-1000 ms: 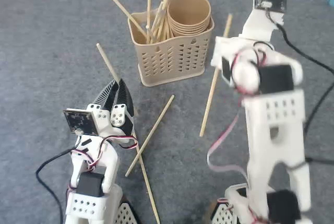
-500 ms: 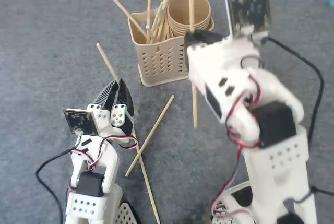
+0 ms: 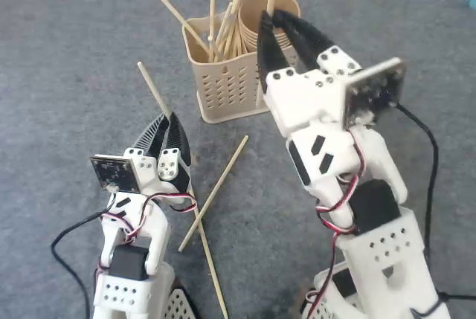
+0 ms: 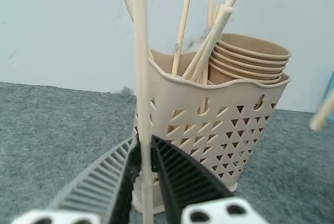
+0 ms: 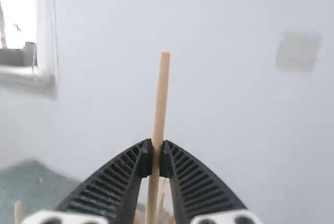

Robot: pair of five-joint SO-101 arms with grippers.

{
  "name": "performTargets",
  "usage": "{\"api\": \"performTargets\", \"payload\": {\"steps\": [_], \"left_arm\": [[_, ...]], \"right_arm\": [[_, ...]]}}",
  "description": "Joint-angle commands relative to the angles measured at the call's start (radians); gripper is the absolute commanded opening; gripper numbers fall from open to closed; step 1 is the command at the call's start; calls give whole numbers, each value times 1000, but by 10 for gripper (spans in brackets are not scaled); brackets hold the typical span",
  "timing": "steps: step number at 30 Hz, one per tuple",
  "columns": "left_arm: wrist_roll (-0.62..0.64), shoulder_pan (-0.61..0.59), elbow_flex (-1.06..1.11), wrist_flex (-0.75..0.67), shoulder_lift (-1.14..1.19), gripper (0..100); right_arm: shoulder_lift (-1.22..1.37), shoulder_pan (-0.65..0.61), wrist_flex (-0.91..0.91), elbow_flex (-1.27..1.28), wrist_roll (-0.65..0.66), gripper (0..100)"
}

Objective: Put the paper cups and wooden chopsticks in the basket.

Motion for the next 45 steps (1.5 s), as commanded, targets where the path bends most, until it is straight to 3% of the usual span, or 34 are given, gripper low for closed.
{"api": "performTargets", "payload": {"steps": [1,8,15,20,24,27,29,36,40,45], "left_arm": [[-8,-8,-5,2,3,13],[-9,-8,-5,2,5,13],[-9,-8,-5,2,5,13],[-9,-8,-5,2,5,13],[-9,-8,-5,2,5,13],[-9,-8,-5,2,5,13],[-9,-8,-5,2,5,13],[-9,-8,-5,17,5,13],[-9,-8,-5,17,5,13],[-9,-8,-5,14,2,13]], "right_arm": [[111,1,-134,-71,14,9],[444,1,-237,-310,14,9],[742,25,-208,-617,15,9],[820,64,-136,-663,-11,13],[819,90,10,-651,-94,88],[817,91,104,-654,-94,198],[802,93,139,-655,-94,216],[576,93,329,-647,-100,99],[429,107,550,-646,-101,3],[278,173,862,-566,-127,7]]}}
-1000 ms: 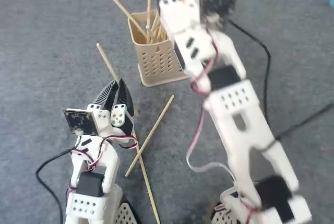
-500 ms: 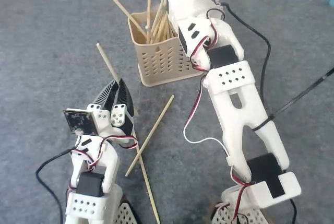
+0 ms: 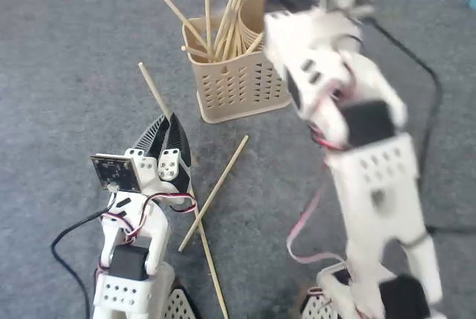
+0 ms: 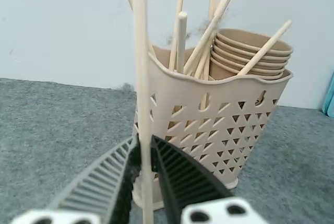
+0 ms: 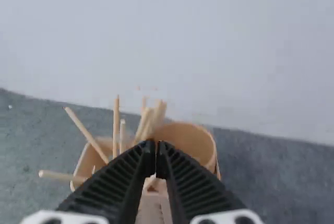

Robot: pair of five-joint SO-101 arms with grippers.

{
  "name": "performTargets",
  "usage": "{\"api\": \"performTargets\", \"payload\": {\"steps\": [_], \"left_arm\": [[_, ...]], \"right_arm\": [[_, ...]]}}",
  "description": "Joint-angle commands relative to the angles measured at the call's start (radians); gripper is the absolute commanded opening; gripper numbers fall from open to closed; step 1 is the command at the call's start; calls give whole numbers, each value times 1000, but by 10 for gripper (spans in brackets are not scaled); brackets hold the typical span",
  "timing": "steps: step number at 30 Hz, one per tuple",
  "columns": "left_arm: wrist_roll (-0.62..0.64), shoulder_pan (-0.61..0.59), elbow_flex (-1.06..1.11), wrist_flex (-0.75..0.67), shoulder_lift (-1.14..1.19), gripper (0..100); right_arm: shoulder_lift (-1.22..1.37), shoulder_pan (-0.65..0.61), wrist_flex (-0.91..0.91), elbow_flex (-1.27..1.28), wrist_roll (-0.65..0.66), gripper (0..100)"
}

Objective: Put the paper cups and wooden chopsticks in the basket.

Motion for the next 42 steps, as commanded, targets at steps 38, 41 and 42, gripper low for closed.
{"api": "performTargets", "payload": {"steps": [38,41,42], "left_arm": [[-5,29,-759,-715,718,13],[-5,29,-869,-769,908,13],[-5,29,-898,-779,967,13]], "right_arm": [[-914,294,-638,1738,-61,7],[-926,292,-615,1738,-61,7],[-929,294,-610,1738,-61,7]]}}
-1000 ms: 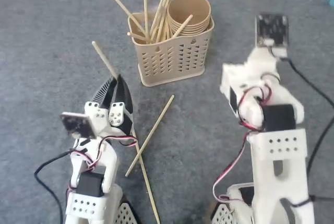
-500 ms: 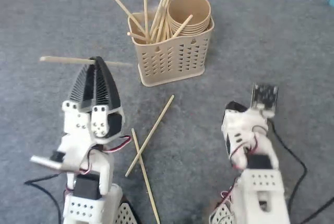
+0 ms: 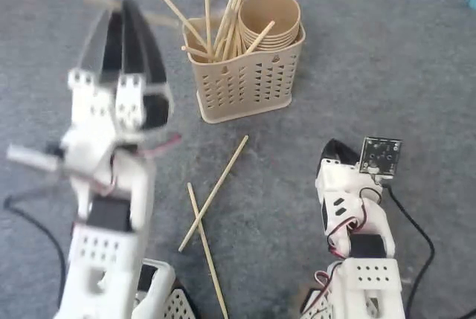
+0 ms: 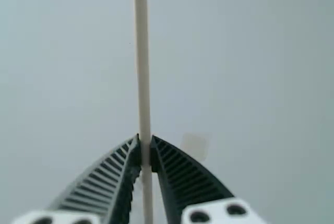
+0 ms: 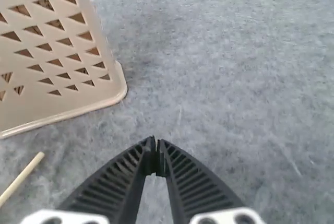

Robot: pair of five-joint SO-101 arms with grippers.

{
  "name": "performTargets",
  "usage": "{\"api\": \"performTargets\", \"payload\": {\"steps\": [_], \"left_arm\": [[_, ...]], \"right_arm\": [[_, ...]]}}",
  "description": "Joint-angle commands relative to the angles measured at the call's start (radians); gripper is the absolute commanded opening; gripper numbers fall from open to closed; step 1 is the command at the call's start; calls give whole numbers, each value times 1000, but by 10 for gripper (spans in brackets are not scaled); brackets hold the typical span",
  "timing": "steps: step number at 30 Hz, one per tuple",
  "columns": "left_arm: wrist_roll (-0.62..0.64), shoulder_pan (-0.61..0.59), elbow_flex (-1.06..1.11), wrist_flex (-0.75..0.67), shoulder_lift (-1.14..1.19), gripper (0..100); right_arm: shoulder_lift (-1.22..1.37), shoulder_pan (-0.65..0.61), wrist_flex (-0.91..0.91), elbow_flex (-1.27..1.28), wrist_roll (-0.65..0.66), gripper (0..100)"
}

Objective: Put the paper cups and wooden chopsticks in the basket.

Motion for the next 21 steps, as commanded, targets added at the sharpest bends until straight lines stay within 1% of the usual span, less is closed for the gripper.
{"api": "performTargets", "payload": {"steps": [1,6,12,13,16,18,21], "left_arm": [[-2,11,-193,-72,302,13],[-3,9,-297,-72,543,15],[-3,8,-312,-77,706,22],[-2,5,-312,-77,720,38],[3,2,-308,-69,733,133],[3,2,-303,-49,721,179],[-2,0,-303,37,660,184]], "right_arm": [[-30,12,13,17,-5,7],[-31,13,19,17,-5,7],[-28,7,19,17,-2,7],[-28,7,19,17,-2,7],[-28,7,19,17,2,7],[-28,8,19,17,2,7],[-28,10,19,17,2,7]]}}
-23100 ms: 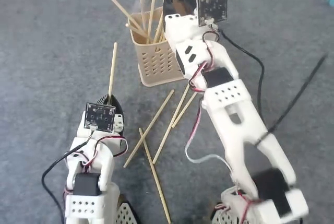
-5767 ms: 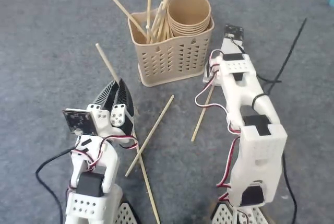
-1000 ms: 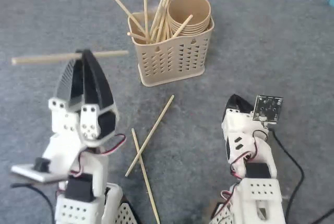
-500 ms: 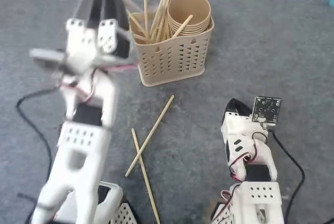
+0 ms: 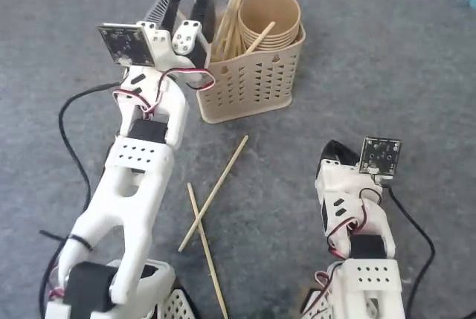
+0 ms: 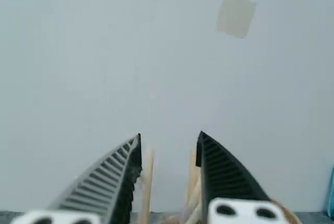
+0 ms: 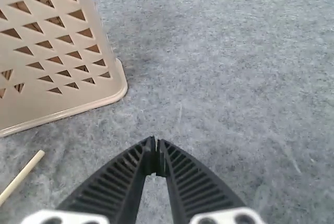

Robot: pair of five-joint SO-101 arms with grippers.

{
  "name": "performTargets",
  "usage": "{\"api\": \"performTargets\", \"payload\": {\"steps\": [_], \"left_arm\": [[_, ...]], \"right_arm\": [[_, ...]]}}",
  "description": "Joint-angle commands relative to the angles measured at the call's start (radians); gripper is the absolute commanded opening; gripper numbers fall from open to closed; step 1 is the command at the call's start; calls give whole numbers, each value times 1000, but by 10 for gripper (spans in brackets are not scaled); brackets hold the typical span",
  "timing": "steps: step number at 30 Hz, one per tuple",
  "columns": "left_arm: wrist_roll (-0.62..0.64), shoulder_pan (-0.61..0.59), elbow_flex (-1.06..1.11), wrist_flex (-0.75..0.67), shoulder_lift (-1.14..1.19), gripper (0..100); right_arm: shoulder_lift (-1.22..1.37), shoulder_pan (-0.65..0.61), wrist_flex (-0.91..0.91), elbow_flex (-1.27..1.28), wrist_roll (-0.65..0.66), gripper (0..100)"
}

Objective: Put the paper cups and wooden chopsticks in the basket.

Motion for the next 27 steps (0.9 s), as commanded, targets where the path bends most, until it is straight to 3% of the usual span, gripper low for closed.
{"api": "performTargets", "payload": {"steps": [1,5,13,16,27], "left_arm": [[-2,0,-41,103,-112,184],[0,-11,-39,315,-290,184],[2,-112,-21,1060,-681,184],[2,-144,62,1255,-761,184],[-55,-158,460,1310,-807,184]], "right_arm": [[-22,10,10,17,2,7],[-22,10,10,17,2,7],[-21,12,10,17,2,7],[-19,12,10,17,2,7],[-18,12,10,17,2,7]]}}
